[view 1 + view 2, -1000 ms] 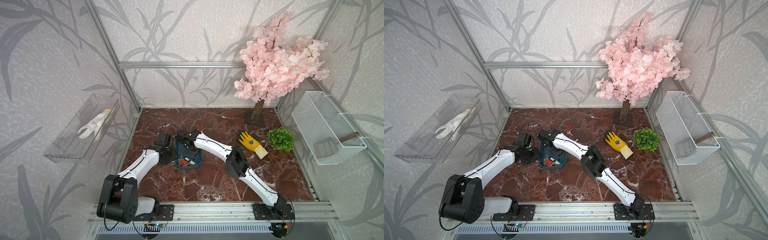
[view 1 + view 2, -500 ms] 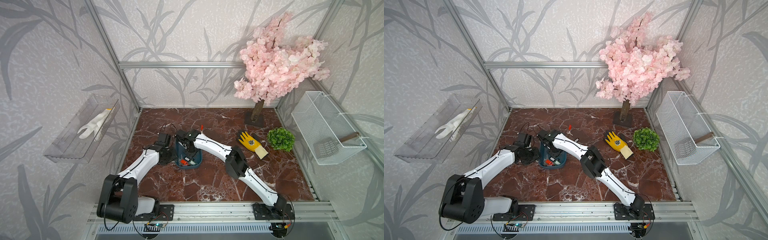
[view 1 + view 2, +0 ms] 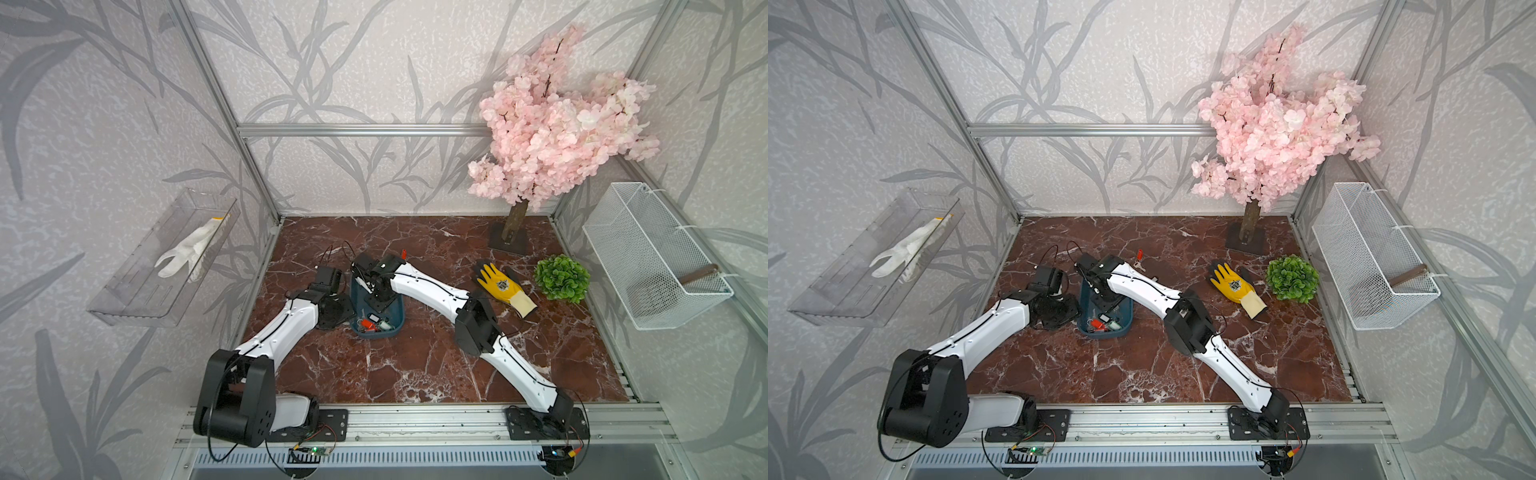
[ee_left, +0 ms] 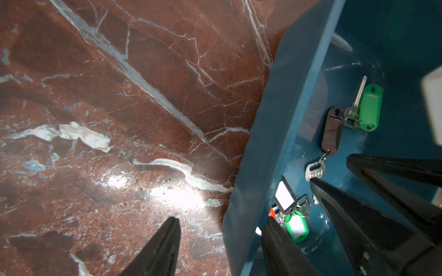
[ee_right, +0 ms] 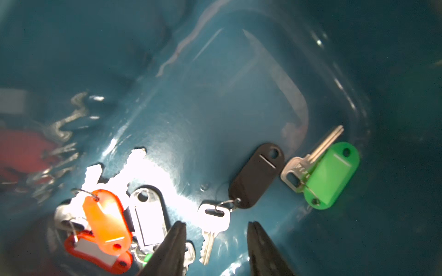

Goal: Take the keys out of the storage box
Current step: Pick up the key from the storage box.

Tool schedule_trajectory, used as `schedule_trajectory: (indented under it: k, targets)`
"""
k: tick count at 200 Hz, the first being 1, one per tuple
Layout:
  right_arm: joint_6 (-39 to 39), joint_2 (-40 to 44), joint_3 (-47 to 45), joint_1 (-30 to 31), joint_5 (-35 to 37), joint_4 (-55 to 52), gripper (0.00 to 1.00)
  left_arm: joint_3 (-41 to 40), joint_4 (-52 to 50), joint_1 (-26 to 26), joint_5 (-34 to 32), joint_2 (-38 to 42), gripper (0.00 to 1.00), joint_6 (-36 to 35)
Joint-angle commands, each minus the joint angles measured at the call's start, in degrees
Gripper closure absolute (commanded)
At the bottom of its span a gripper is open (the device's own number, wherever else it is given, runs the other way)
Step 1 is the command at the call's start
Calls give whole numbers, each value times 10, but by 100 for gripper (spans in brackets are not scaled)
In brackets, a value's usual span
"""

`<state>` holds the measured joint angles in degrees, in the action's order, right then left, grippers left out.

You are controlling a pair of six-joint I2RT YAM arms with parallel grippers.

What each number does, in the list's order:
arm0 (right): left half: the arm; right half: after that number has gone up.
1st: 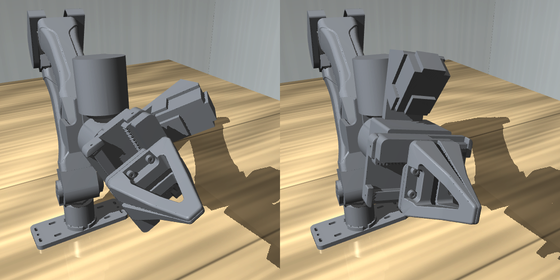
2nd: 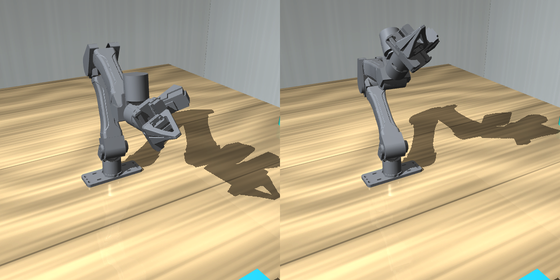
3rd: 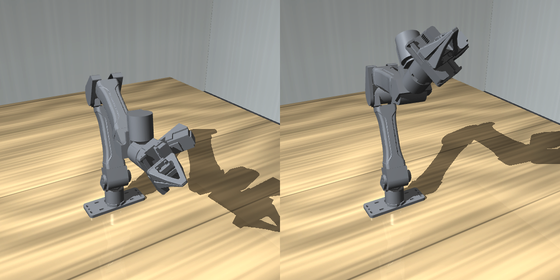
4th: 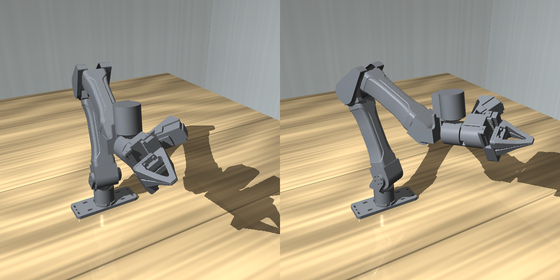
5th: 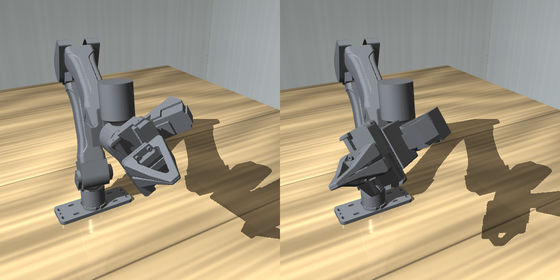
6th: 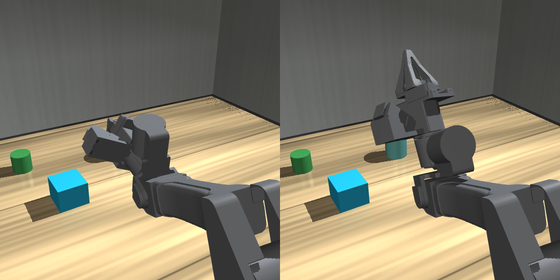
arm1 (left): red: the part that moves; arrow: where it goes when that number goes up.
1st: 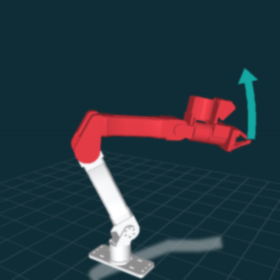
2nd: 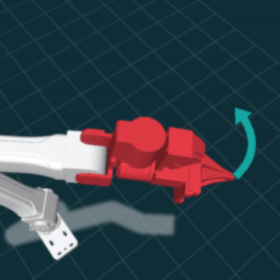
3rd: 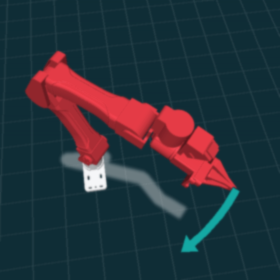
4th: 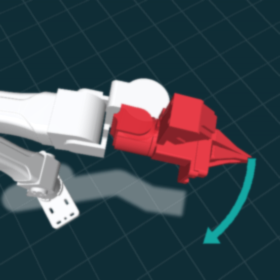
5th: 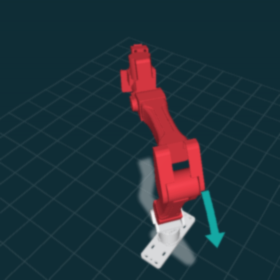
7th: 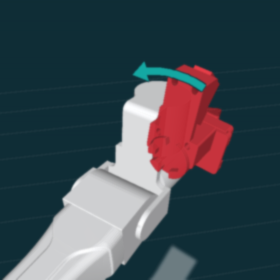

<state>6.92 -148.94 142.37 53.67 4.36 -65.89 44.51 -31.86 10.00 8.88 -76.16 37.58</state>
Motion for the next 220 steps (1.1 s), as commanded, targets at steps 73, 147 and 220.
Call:
schedule_trajectory:
  k: [73, 147, 220]
  targets:
    - [26, -25, 22, -11, -21, -15, 52, 5, -7, -4, -3, 9, 41, -3]
    - [40, -52, 19, -11, -24, -2, 58, 4, -8, -4, -2, 10, 41, -3]
    - [44, -57, 15, -11, -13, 4, 81, 2, -9, -4, -3, 15, 41, -3]
